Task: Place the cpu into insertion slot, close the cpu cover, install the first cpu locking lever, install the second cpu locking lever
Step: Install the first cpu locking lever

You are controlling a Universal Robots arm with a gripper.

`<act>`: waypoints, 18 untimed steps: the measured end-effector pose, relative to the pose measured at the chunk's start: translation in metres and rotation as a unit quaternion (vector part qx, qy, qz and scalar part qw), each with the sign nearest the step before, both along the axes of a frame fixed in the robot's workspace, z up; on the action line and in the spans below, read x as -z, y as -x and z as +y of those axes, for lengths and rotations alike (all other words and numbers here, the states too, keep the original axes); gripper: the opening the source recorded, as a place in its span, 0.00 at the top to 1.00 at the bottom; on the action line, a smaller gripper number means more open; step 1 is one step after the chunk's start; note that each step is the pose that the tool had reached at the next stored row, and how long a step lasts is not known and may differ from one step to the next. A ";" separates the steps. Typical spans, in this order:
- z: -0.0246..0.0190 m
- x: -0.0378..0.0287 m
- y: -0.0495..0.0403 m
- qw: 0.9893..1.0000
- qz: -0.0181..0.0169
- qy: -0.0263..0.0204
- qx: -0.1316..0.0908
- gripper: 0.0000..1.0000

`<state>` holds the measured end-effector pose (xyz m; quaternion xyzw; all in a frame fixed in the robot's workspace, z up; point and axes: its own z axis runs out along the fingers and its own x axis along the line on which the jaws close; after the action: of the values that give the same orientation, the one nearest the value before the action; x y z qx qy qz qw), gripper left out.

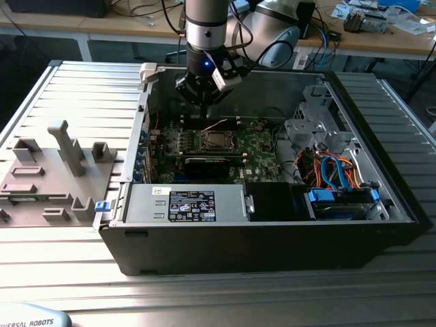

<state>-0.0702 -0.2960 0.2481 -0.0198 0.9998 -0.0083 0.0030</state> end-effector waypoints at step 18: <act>0.0001 0.0238 -0.0101 1.000 0.000 -0.012 -0.002 0.89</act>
<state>-0.0602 -0.2959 0.2243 -0.0214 0.9998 0.0042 0.0032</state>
